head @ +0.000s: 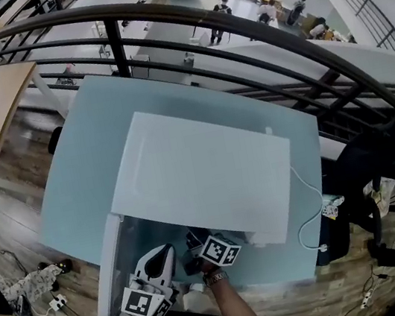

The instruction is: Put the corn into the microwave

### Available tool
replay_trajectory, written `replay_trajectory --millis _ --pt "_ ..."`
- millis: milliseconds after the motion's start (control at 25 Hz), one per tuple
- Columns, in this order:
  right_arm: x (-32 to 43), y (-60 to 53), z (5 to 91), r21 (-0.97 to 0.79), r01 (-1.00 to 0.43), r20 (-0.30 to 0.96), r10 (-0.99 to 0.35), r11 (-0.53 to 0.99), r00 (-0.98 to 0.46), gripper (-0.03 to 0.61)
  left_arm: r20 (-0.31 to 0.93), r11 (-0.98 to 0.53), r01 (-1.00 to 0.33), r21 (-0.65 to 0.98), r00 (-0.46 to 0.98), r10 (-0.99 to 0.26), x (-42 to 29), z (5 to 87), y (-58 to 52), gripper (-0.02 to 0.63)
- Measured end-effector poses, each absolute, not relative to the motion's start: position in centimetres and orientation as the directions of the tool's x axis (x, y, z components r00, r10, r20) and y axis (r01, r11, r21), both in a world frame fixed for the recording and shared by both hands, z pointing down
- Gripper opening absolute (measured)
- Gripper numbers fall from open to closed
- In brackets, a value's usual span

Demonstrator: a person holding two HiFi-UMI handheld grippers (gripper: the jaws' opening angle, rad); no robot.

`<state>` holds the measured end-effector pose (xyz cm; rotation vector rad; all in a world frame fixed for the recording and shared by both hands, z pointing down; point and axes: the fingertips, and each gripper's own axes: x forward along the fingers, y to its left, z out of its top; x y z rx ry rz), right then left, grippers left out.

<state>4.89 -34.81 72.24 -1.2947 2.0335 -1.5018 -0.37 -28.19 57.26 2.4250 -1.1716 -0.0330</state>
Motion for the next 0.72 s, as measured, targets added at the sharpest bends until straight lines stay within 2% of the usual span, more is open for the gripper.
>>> replay_trajectory --millis 160,480,720 --pt "4.3 -34.1 72.6 -0.809 -0.562 0.266 -0.743 0.174 -0.614 0.224 0.170 -0.540 -0.741 0.400 0.638 -0.751 -0.4 57.2 -27.8 0.003" --pt "4.5 -33.3 73.8 -0.604 -0.728 0.365 -0.699 0.326 -0.615 0.224 0.173 -0.531 -0.751 0.392 0.628 -0.759 -1.1 57.1 -26.7 0.003" --pt "4.7 -33.6 74.0 -0.513 -0.784 0.427 -0.689 0.349 -0.586 0.222 0.179 -0.522 -0.759 0.390 0.618 -0.765 -1.5 56.9 -25.7 0.003"
